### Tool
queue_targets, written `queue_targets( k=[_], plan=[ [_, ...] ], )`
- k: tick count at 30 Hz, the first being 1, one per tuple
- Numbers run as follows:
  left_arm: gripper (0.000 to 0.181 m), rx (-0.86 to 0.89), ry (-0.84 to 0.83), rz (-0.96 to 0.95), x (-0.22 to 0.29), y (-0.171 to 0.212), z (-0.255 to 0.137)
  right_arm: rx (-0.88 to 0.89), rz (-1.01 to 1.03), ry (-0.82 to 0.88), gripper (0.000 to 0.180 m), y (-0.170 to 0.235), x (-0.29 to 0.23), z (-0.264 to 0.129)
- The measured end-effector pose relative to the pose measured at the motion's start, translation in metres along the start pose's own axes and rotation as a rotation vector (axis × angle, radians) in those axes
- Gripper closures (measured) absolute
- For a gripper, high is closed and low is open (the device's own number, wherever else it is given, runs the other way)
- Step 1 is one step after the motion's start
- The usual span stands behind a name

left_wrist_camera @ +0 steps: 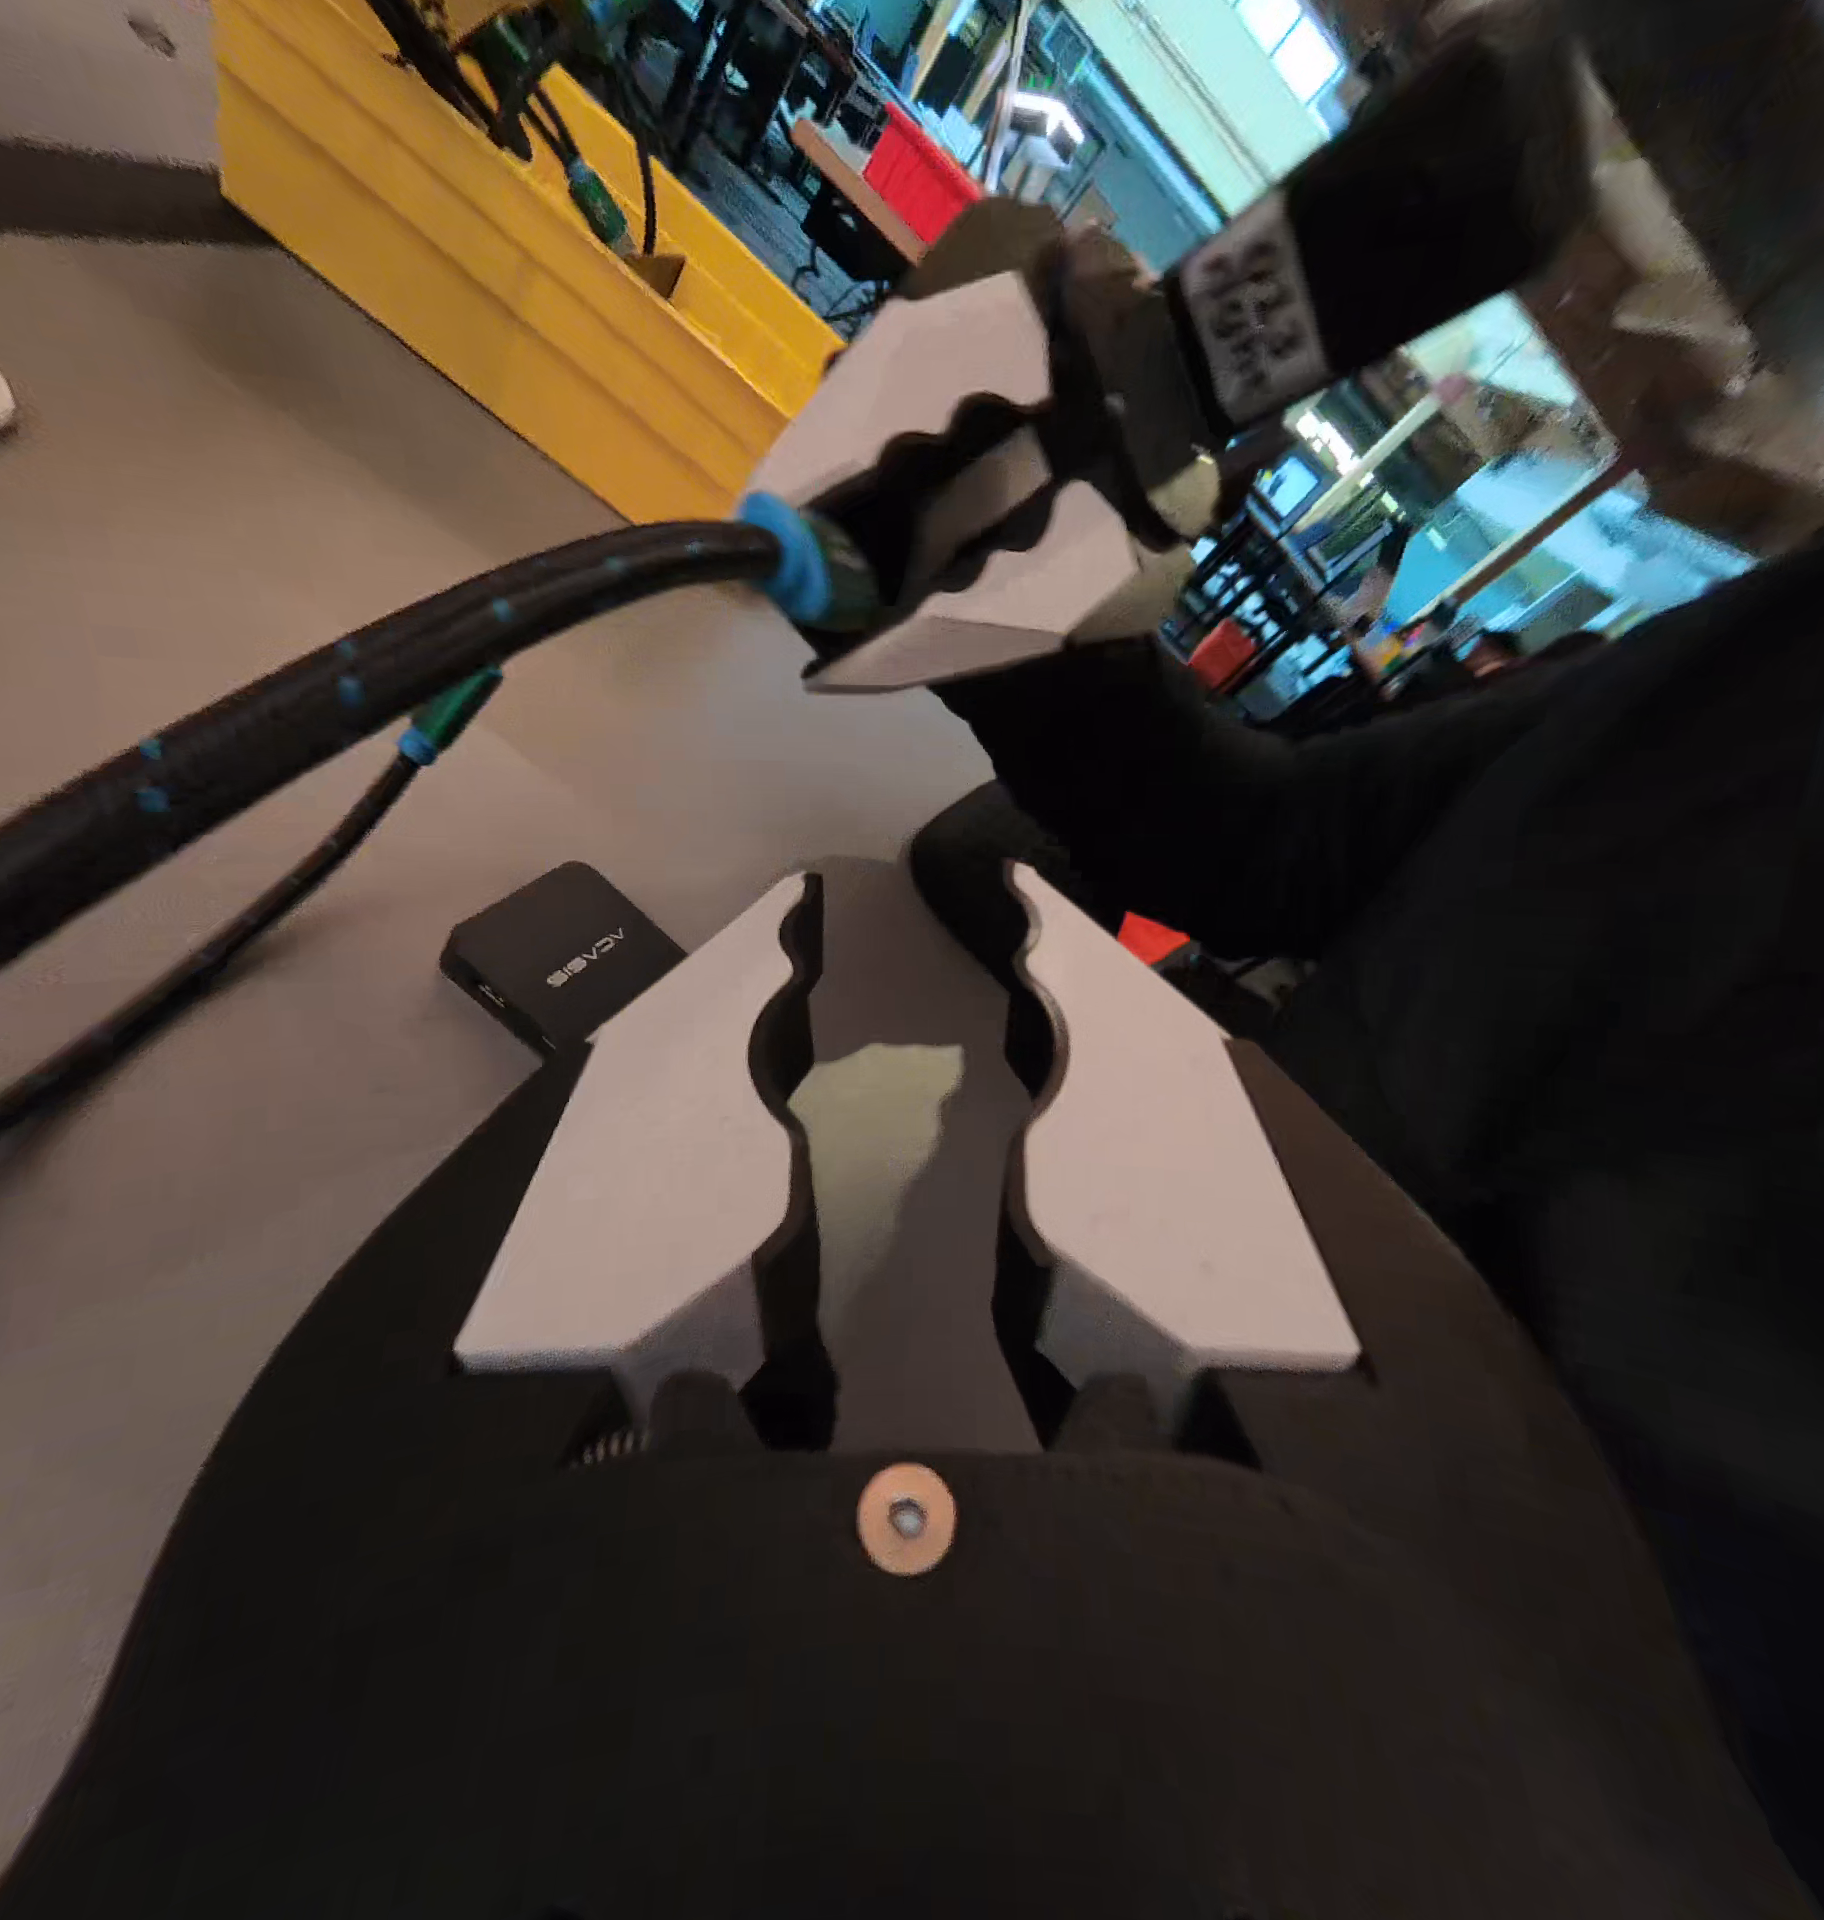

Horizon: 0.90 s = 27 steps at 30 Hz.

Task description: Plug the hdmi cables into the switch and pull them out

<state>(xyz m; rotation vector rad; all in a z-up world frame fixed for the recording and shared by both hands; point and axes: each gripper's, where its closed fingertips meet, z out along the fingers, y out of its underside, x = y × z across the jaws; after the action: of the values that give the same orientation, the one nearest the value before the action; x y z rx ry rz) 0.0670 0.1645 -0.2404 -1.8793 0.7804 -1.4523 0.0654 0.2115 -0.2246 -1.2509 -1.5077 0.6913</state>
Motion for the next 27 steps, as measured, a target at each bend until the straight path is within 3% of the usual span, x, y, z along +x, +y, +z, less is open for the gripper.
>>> queue_targets(
  k=[2,5,9,14,22,27],
  plan=[
    [0.15,0.033,-0.027,0.068,0.008,-0.013,-0.011,0.016,0.051,-0.033,0.162,0.002,0.002,-0.003],
    [0.132,0.054,-0.198,0.255,0.005,-0.035,-0.028,0.047,0.086,-0.09,0.162,0.003,0.001,-0.008],
    [0.107,-0.025,-0.33,0.494,0.011,-0.054,-0.029,0.052,0.076,-0.161,0.162,0.005,-0.007,-0.009],
    [0.097,-0.164,-0.386,0.611,-0.002,-0.063,-0.026,0.063,0.03,-0.231,0.162,0.002,-0.018,-0.01],
    [0.106,-0.396,-0.289,0.664,-0.017,-0.042,-0.001,0.087,-0.012,-0.307,0.162,-0.006,-0.023,-0.012],
    [0.128,-0.384,-0.212,0.655,-0.017,-0.034,0.008,0.117,-0.002,-0.33,0.162,-0.008,-0.021,-0.014]
  ],
)
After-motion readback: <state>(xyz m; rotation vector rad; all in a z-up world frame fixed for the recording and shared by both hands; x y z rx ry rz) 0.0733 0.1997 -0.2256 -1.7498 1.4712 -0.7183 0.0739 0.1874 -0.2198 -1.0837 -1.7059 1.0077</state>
